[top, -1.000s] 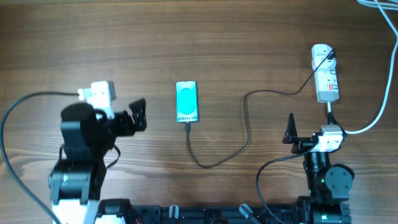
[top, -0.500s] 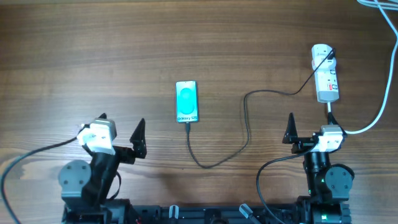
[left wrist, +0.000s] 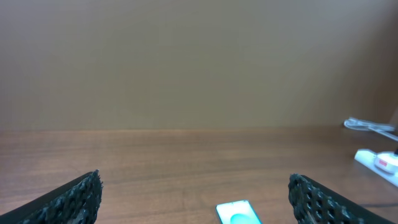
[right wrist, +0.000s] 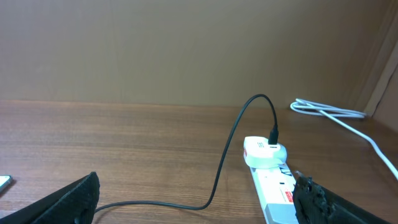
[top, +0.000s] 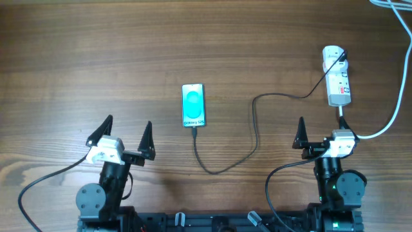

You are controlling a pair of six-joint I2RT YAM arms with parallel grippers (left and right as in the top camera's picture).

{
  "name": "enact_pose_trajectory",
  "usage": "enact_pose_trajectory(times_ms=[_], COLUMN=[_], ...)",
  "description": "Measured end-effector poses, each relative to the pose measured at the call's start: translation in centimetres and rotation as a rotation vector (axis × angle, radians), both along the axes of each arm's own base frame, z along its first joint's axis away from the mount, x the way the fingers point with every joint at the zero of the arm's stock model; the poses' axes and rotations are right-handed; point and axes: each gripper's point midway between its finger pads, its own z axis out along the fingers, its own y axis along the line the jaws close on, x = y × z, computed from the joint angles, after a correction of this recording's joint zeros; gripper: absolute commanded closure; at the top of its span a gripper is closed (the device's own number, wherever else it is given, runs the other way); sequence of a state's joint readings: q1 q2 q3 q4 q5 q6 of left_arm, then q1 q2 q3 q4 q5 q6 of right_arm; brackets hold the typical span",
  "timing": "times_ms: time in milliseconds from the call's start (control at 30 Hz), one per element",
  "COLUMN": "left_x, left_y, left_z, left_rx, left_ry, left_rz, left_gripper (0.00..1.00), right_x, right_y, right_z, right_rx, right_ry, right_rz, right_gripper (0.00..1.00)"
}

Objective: Plug charger to phone and switch on socket

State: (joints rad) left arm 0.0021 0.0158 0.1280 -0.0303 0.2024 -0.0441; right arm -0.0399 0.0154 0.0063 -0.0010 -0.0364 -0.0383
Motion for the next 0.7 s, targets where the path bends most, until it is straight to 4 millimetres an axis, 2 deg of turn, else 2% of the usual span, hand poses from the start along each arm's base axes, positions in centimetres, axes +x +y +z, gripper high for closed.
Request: enact_pose_trajectory(times_ms=[300,433,700], left_x=[0.5,0.6,0.9], left_y=[0.9,1.1,1.7], left_z=[-0.5,0.1,-1.1], left_rx=[-0.038,-0.048,-0.081], left_ry=[-0.025,-0.084,-0.057], left_rz=[0.049,0.057,0.092], left_gripper=[0.0,0.0,0.0], right_x=[0.0,0.0,0.0], right_y=[0.0,0.0,0.0], right_z=[0.0,0.0,0.0], right_rx=[0.0,0.0,0.0], right_ry=[0.0,0.0,0.0], right_rz=[0.0,0.0,0.0], right_gripper=[0.0,0.0,0.0])
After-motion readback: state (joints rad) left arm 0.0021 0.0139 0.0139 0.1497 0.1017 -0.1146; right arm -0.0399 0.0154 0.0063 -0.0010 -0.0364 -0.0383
